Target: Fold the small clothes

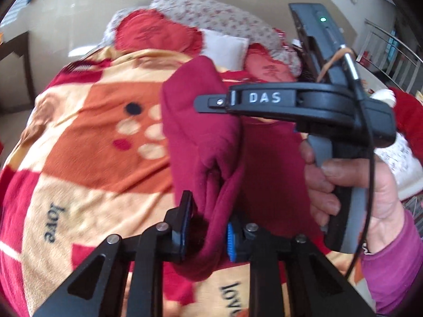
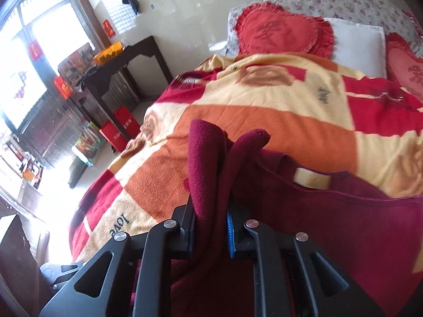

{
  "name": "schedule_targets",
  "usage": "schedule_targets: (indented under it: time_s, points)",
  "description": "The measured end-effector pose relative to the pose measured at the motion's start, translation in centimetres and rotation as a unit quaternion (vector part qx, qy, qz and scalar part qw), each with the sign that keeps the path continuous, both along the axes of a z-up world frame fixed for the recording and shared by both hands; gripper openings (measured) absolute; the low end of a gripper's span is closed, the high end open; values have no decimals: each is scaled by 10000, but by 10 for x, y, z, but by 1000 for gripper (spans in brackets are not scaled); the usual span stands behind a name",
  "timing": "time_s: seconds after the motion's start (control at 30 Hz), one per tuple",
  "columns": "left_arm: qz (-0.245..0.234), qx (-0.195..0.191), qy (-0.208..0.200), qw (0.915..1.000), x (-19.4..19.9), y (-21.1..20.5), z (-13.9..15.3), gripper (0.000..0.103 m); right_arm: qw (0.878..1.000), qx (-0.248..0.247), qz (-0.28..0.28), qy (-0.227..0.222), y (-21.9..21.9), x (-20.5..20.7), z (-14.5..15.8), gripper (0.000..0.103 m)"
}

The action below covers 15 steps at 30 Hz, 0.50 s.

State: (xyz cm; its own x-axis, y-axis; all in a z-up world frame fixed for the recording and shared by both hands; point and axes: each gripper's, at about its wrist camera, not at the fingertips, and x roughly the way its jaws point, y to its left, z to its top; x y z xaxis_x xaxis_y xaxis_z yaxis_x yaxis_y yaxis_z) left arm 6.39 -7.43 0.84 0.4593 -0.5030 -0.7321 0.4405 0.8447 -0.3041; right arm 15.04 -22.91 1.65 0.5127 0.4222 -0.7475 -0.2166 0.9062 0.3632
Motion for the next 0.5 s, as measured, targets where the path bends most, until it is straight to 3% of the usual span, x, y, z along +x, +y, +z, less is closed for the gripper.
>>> schedule_targets:
  time_s: [0.23,0.27,0.37,0.43,0.5]
  points:
    - [-947,-218,-107,9952,-25,-87,24,25,9977,-1,-584,-334,-91,-42,31,0]
    - [-1040,-238,-48,9943,-28,-98,22,32,9971,12,-694,-311,-105,-49,29,0]
    - [-1324,-339,354,9900,-36,-117,13,65,9937,-24,-1121,-85,-149,-65,6,0]
    - [-1393,-372,425,9886,-41,-118,12,66,9894,-144,-1441,108,-174,-74,-17,0]
    - [-1376,-200,305,9898,-43,-114,14,66,9848,40,-1695,371,-196,-80,-40,1]
